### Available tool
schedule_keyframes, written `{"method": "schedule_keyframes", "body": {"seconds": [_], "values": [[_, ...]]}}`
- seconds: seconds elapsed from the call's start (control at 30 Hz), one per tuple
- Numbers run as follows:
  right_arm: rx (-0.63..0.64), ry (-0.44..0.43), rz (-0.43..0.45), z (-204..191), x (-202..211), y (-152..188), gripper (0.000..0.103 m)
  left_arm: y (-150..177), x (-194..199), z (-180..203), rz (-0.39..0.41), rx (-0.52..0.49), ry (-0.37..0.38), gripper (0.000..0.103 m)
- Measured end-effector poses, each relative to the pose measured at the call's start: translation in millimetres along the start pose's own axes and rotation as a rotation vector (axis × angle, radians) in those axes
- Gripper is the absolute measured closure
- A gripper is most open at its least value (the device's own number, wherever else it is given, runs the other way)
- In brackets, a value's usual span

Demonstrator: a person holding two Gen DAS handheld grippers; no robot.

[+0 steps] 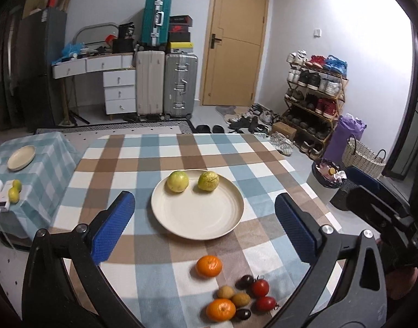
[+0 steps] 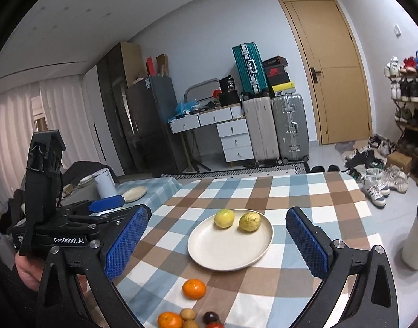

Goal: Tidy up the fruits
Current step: 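Withdraw both tools from the plate back toward the fruit pile, then grasp a mandarin orange with the left tool while the right tool grasps another orange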

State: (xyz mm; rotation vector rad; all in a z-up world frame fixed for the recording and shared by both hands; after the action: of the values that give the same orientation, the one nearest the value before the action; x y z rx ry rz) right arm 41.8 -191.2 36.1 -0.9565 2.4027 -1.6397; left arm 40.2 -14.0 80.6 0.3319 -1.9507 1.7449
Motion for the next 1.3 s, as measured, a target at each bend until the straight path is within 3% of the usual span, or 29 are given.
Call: {"method": "schedule_keyframes", "body": {"seconds": [0.33, 0.87, 1.07, 1.3], "values": [[0.054, 0.044, -0.010, -17, 34, 39, 0.000, 57, 48, -3, -0.006, 0.062, -0.002, 0.001], [0.055, 0.114, -0.108, -5, 34, 105, 0.000, 142, -22, 2, -0.212, 0.107, 0.146, 0.001], [0.032, 0.114, -0.147, 5, 24, 120, 0.000, 160, -43, 2, -0.261, 0.128, 0.197, 0.002], [0.008, 0.112, -0.172, 15, 13, 129, 0.000, 171, -68, -1, -0.300, 0.175, 0.284, 0.021]]}}
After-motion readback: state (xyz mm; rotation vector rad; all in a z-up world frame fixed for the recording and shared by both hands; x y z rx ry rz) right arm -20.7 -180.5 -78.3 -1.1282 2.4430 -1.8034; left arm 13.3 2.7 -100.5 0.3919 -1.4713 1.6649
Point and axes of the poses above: each gripper's, at about its wrist camera, not at the fingertips, and x roughly against the way its jaws point, z to its right, y to its underside, the point moved 2 cm from there along -x, roughly the way its jaws point, and after that the axes turned 11 degrees about -x, right-handed, at the moved point
